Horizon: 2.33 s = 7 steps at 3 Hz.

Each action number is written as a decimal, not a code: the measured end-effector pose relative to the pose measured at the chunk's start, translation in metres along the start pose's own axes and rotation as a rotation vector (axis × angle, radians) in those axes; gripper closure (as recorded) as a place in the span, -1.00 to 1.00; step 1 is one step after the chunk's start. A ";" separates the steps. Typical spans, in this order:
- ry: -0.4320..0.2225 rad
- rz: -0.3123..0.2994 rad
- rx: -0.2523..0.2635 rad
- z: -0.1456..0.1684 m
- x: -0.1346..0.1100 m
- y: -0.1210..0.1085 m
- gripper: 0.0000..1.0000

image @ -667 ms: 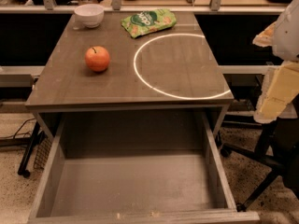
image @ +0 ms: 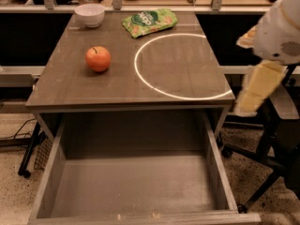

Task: Place apple into top drawer

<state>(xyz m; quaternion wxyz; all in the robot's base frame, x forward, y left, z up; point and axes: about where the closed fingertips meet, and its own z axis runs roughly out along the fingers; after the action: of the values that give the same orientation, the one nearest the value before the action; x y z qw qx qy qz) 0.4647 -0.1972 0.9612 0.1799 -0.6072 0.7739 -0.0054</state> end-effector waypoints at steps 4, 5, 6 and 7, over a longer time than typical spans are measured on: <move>-0.403 0.067 -0.039 0.109 -0.192 -0.103 -1.00; -0.415 0.065 -0.048 0.116 -0.198 -0.100 -1.00; -0.529 0.081 -0.053 0.154 -0.242 -0.108 -1.00; -0.604 0.074 -0.067 0.181 -0.277 -0.117 -1.00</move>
Offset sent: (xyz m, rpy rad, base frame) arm 0.2180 0.1929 -0.0272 0.5011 -0.0750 0.0432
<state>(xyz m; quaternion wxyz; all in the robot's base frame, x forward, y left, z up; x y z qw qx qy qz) 0.6805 0.0713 0.8939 0.3819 -0.5583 0.7067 0.2074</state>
